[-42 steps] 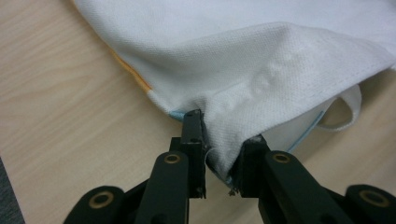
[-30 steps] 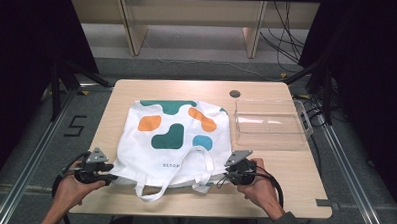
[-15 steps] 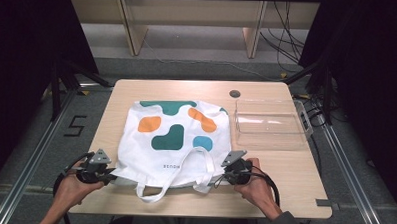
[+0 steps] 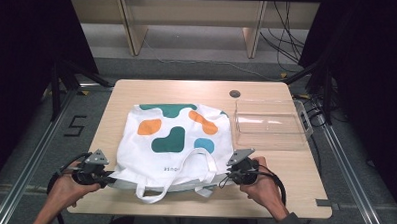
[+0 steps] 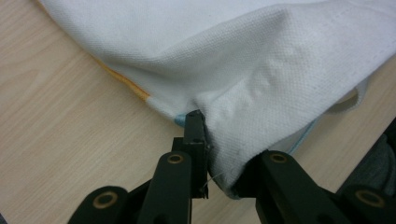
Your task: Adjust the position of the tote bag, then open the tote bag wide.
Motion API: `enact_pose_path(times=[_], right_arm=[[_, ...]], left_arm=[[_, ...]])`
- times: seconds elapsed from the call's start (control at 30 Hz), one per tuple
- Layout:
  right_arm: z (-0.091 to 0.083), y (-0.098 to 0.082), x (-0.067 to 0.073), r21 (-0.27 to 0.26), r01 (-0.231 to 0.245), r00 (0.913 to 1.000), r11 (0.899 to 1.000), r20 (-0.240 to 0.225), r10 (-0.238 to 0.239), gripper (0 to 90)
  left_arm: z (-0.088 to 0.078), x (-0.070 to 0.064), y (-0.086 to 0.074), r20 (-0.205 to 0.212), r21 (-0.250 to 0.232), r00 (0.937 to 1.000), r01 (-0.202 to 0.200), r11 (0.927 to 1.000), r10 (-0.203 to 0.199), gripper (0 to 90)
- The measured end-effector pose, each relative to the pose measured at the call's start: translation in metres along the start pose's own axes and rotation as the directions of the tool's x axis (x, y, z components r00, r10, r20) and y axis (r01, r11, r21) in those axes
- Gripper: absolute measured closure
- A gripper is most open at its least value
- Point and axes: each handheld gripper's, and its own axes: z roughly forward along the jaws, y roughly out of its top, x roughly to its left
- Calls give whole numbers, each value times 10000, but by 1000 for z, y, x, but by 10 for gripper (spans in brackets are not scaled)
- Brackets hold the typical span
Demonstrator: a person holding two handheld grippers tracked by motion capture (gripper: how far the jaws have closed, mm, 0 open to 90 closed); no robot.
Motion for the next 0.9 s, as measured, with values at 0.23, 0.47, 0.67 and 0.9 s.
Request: enact_pose_path(times=[0.23, 0.47, 0.67, 0.9], right_arm=[[-13, 2, 1, -104, 220, 9998, 9997, -5, -220, 854], [-23, 8, -4, -3, 495, 9986, 9988, -193, -495, 855], [-38, 25, -13, 188, 816, 9958, 9965, -437, -807, 857], [-69, 59, -26, 137, 1594, 9862, 9871, -485, -1586, 863]], left_arm=[[-13, -7, 3, 111, -51, 9997, -217, 9998, 218, 788], [-17, -8, 6, 516, 433, 9980, -380, 9983, 358, 788], [-33, -3, 19, 609, 418, 9966, -573, 9975, 547, 788], [-67, 4, 52, 570, 549, 9957, -759, 9956, 727, 789]])
